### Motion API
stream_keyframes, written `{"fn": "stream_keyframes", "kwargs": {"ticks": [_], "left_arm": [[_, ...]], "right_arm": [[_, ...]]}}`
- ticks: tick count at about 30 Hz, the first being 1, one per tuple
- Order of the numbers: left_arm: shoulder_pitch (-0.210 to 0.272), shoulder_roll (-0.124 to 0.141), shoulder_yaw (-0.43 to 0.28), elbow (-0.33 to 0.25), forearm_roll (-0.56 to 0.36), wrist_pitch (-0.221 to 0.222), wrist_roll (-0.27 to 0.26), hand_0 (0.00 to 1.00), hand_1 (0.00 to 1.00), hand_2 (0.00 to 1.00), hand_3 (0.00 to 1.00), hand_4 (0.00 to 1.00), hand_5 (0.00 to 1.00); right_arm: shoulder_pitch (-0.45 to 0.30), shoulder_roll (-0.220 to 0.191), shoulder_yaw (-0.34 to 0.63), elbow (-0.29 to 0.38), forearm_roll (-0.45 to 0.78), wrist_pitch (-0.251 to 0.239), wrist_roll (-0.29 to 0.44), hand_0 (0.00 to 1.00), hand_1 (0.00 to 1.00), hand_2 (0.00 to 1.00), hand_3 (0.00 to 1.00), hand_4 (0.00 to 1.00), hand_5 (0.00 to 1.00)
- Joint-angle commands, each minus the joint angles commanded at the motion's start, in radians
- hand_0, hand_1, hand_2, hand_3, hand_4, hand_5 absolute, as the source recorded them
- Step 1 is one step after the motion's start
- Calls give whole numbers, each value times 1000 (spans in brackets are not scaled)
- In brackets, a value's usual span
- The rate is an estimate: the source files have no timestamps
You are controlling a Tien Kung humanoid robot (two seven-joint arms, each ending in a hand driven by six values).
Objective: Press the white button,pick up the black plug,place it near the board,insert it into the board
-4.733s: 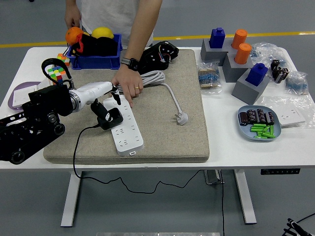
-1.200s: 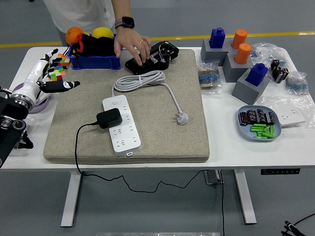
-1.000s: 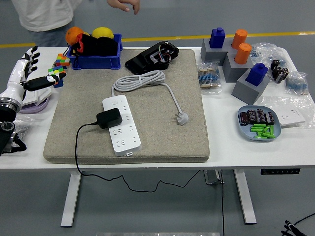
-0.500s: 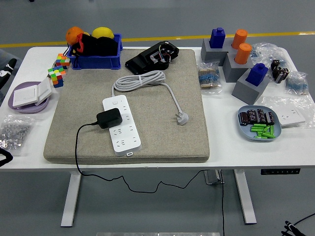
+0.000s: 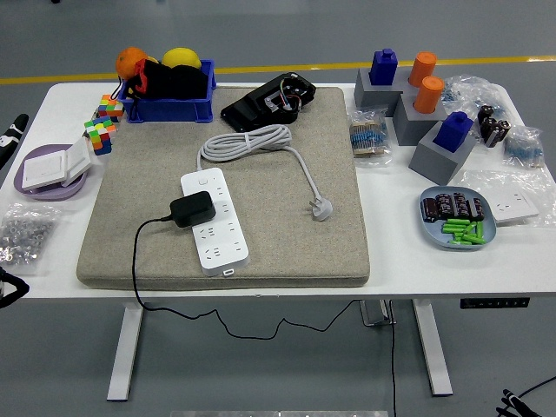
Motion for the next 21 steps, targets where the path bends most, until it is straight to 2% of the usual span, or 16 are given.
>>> {"fn": "stream_keyframes", "kwargs": {"ticks": [3,4,7,9,10,13,15,16,18,21], "left_arm": [[1,-1,0,-1,-8,-1,-27,923,959,947,955,961,460],[1,-1,1,-1,-25,-5,-42,726,750,653,644,886,187],[-1,-3,9,0,-77,4,-105,726,750,653,644,886,187],[-2,-6,16,-1,-137,30,-176,726,750,653,644,886,187],[-2,-7,19,-2,-170,39,-211,235,280,285,293,863,78],[-4,-9,27,-6,-294,61,-335,235,280,285,293,863,78],[-5,-10,28,-13,-377,58,-392,235,280,285,293,863,78],[-5,-10,27,-16,-416,50,-406,12,2,55,73,772,7],[-5,-11,24,-26,-500,31,-417,12,2,55,73,772,7],[-2,-12,11,-54,-623,-60,-363,12,2,55,73,772,7]], "right_arm": [[-1,0,3,-1,-3,0,0,777,608,624,625,720,465],[-2,0,2,-1,-2,-1,0,778,608,624,616,720,465],[-1,-1,2,0,-1,-2,0,778,608,624,616,720,465],[-1,-1,-2,1,3,-2,1,778,608,624,616,720,465],[-1,-1,-3,1,3,-2,2,779,608,624,619,721,466],[0,0,-4,1,4,-2,2,779,608,624,619,721,466],[-1,1,-5,1,4,-2,2,779,608,624,619,721,466],[-1,1,-5,1,4,-1,2,779,608,624,619,721,466],[-1,1,-6,1,5,-1,2,779,608,624,619,721,466],[-1,1,-3,0,4,-1,2,779,608,624,619,721,466]]}}
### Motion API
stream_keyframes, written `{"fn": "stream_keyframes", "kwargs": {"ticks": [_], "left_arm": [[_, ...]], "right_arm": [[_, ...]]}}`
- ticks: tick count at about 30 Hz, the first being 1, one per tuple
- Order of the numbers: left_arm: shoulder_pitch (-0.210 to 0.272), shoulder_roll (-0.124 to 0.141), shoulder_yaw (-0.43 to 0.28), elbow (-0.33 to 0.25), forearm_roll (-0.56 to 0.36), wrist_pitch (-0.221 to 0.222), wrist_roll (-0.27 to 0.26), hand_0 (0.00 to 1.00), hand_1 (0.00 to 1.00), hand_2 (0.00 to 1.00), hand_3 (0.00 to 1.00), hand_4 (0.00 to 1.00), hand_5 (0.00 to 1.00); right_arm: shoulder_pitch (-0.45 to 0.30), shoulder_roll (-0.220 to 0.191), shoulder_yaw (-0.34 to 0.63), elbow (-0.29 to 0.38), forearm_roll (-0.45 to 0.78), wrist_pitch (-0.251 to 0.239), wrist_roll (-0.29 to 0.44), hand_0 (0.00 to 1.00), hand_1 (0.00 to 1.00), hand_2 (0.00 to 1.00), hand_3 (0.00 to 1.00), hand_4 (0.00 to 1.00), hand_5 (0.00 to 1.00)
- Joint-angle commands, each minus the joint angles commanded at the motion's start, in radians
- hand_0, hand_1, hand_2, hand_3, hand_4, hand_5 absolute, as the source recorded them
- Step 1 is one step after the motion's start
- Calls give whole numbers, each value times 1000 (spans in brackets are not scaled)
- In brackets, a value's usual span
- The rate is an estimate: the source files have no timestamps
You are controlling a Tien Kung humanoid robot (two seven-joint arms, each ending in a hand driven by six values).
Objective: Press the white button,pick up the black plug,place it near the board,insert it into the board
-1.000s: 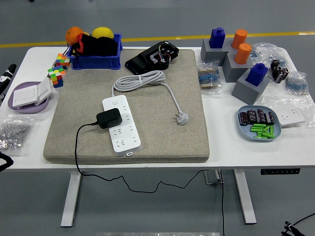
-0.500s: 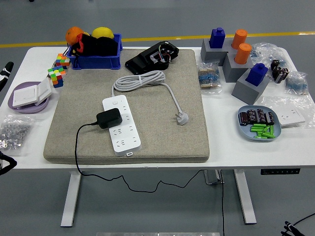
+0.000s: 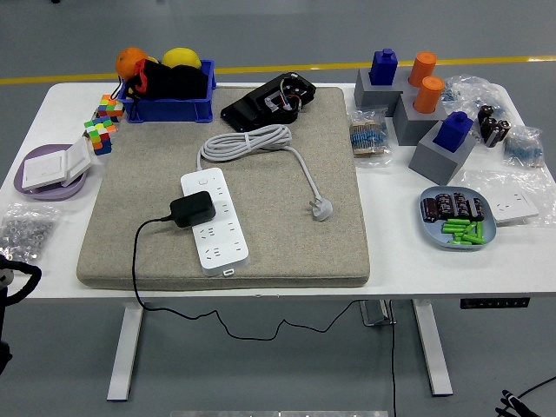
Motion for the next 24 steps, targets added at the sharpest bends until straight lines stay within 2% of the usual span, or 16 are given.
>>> {"fn": "stream_keyframes", "kwargs": {"ticks": [1,6,7,12,13,18,19,24], "left_arm": [[0,0,-5,-8,-45,-36,23,29,2,29,33,767,17],[2,-1,-22,-35,-251,-197,119,29,2,29,33,767,17],[2,-2,-25,-38,-297,-226,138,520,553,516,500,899,157],[0,-6,-34,-41,-505,-345,217,520,553,516,500,899,157],[-1,-8,-36,-41,-544,-367,233,877,918,919,888,972,473],[-4,-11,-53,-46,-756,-471,330,877,918,919,888,972,473],[-4,-11,-56,-45,-795,-485,346,953,998,998,998,998,698],[-9,-10,-80,-40,-1003,-552,446,953,998,998,998,998,698]], "right_arm": [[0,0,0,0,-1,0,-1,778,608,624,618,721,466],[0,-1,3,0,-2,-1,-1,778,608,624,618,721,466],[0,0,2,0,-1,-1,-1,779,608,624,619,721,467],[1,1,-3,1,3,-1,0,779,608,624,619,721,467],[1,1,-5,1,4,-1,1,776,608,624,620,721,470],[1,-1,-6,1,5,-1,1,776,608,624,620,721,470],[1,-1,-5,1,5,-1,1,777,608,624,621,722,471],[3,-1,-8,1,7,0,1,777,608,624,621,722,471]]}}
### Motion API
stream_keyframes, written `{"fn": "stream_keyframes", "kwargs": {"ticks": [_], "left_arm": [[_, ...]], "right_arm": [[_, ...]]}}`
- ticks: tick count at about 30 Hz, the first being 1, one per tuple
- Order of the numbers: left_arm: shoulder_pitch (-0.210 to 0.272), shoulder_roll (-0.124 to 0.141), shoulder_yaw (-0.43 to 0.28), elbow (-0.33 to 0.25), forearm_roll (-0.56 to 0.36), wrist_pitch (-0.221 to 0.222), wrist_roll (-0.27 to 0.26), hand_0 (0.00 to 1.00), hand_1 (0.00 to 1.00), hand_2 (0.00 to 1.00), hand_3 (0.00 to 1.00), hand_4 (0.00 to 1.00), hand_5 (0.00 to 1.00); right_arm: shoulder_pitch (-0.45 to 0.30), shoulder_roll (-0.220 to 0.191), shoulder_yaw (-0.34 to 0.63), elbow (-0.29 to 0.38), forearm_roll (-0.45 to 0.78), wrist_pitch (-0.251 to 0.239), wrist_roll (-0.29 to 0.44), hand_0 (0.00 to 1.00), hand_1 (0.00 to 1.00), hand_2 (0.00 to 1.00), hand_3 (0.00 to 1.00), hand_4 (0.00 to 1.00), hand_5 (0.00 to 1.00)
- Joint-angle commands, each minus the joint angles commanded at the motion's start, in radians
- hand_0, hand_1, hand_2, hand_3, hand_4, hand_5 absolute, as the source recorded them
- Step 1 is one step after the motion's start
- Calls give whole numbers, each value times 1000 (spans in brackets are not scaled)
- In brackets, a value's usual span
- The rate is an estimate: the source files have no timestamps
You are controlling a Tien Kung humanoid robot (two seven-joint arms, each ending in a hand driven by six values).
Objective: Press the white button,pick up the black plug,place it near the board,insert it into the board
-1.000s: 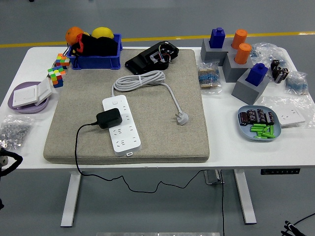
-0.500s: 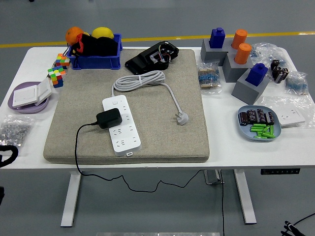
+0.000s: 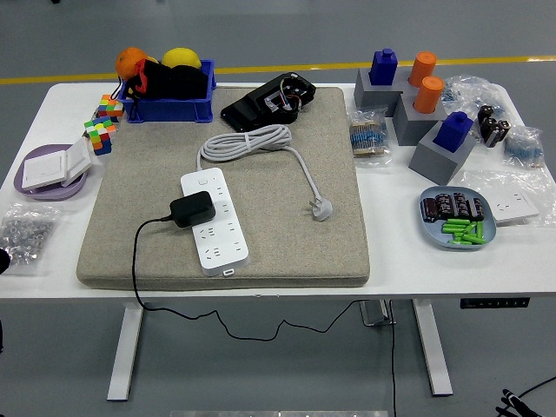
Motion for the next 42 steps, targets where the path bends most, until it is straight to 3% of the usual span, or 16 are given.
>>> {"fn": "stream_keyframes", "kwargs": {"ticks": [1,6,7,9,12,13,18,19,24,25,30,31,36,37,42], "left_arm": [[0,0,-1,-1,-39,0,-2,998,998,998,998,998,632],[-7,-4,-13,5,-254,11,-24,998,998,998,998,998,632],[-8,-5,-13,5,-292,18,-40,777,826,763,729,998,241],[-9,-7,-14,8,-376,27,-60,777,826,763,729,998,241],[-9,-10,-17,9,-432,35,-84,777,826,763,729,998,241],[-10,-11,-17,9,-436,39,-94,184,234,213,215,771,99],[-11,-11,-18,12,-465,35,-107,184,234,213,215,771,99],[-11,-11,-18,14,-472,34,-108,5,16,31,9,468,2],[-10,-11,-18,16,-452,27,-107,5,16,31,9,468,2],[-10,-11,-18,16,-443,27,-109,2,2,2,2,652,2],[-14,-8,-23,18,-413,46,-130,2,2,2,2,652,2],[-15,-8,-26,19,-412,50,-133,2,2,998,2,612,2],[-10,-11,-32,8,-396,30,-86,2,2,998,2,612,2],[-10,-11,-30,6,-392,23,-74,31,2,2,2,653,2],[-11,-11,-24,1,-337,-20,-20,31,2,2,2,653,2]], "right_arm": [[0,0,1,0,-1,1,0,778,608,624,620,722,471],[2,-2,1,-2,-2,1,-1,778,608,624,620,722,471],[2,-2,0,-2,-1,1,-1,778,608,624,621,722,471],[3,-4,-1,-2,-1,1,-1,778,608,624,621,722,471],[4,-5,-4,-2,0,1,-2,778,608,624,621,722,471],[4,-5,-5,-2,0,1,-2,779,608,624,620,722,471],[3,-6,-10,-3,1,1,-2,779,608,624,620,722,471],[3,-6,-11,-3,1,1,-2,779,608,624,621,722,471],[2,-6,-14,-2,2,1,-3,779,608,624,621,722,471],[2,-6,-14,-2,3,0,-3,779,608,624,621,722,471],[2,-2,-9,-2,2,1,-3,779,608,624,621,722,471],[2,-2,-7,-2,1,1,-3,779,608,623,621,722,471],[2,0,-6,-2,1,1,-2,779,608,623,621,722,471],[2,0,-6,-2,1,1,-3,778,608,623,621,722,471],[3,0,-8,-1,3,1,-2,778,608,623,621,722,471]]}}
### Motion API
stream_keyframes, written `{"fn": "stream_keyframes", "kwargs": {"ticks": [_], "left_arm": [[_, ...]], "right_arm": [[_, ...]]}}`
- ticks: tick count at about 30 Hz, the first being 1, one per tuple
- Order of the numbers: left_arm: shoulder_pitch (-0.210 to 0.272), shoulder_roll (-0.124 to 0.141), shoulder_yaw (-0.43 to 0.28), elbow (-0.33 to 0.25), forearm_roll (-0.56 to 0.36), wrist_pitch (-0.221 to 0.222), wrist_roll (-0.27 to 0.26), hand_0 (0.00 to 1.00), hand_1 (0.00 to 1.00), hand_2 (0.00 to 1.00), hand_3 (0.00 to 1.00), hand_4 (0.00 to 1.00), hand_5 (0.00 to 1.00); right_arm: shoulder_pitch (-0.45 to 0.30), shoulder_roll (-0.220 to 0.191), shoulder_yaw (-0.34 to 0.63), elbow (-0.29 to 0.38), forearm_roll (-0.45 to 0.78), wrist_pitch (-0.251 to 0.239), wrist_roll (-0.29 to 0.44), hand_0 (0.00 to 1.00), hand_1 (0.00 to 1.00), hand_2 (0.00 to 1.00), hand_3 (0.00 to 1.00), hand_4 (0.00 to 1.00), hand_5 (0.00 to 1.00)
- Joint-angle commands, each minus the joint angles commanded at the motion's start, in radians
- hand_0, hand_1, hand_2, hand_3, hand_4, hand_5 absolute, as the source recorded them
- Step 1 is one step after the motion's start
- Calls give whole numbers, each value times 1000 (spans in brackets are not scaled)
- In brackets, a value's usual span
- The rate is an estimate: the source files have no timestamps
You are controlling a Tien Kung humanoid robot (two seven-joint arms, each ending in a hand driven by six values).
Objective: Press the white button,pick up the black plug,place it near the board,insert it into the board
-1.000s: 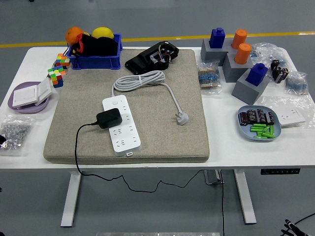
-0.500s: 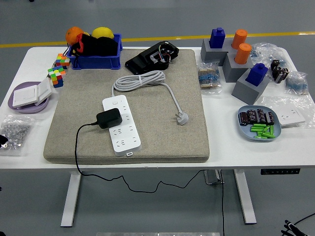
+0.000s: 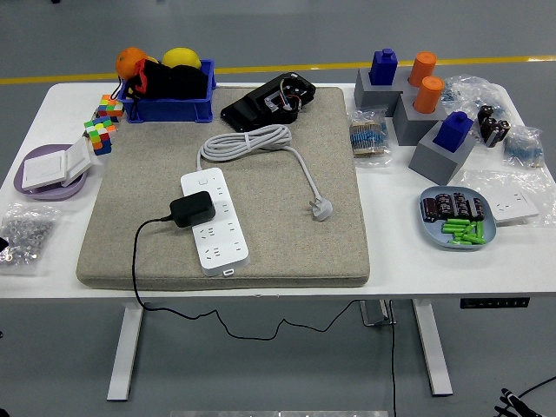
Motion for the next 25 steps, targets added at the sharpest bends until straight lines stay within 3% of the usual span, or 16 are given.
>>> {"fn": "stream_keyframes", "kwargs": {"ticks": [1,6,7,12,13,21,25], "left_arm": [[0,0,2,-2,19,-8,12,577,630,566,603,969,164],[1,-2,9,-9,45,-21,47,577,630,566,603,969,164],[1,-2,9,-9,44,-20,52,994,998,998,988,998,640],[1,-1,9,-8,29,-25,70,994,998,998,988,998,640],[1,-1,9,-9,28,-26,71,998,998,998,998,998,773],[0,-1,8,-9,28,-23,70,998,998,998,998,998,798],[2,-1,5,-14,36,-1,29,998,998,998,998,998,798]], "right_arm": [[0,0,0,0,0,0,0,778,608,623,621,722,470],[-1,0,0,0,-2,0,0,778,608,623,621,722,470],[-1,-1,0,0,-1,0,0,778,608,623,621,721,470],[0,0,2,0,-2,0,0,778,608,623,621,721,470],[0,0,3,0,-2,0,0,777,608,623,621,721,469],[-1,0,1,-1,-1,0,0,778,608,623,621,721,468],[-1,0,1,0,-1,-1,0,778,608,623,621,721,468]]}}
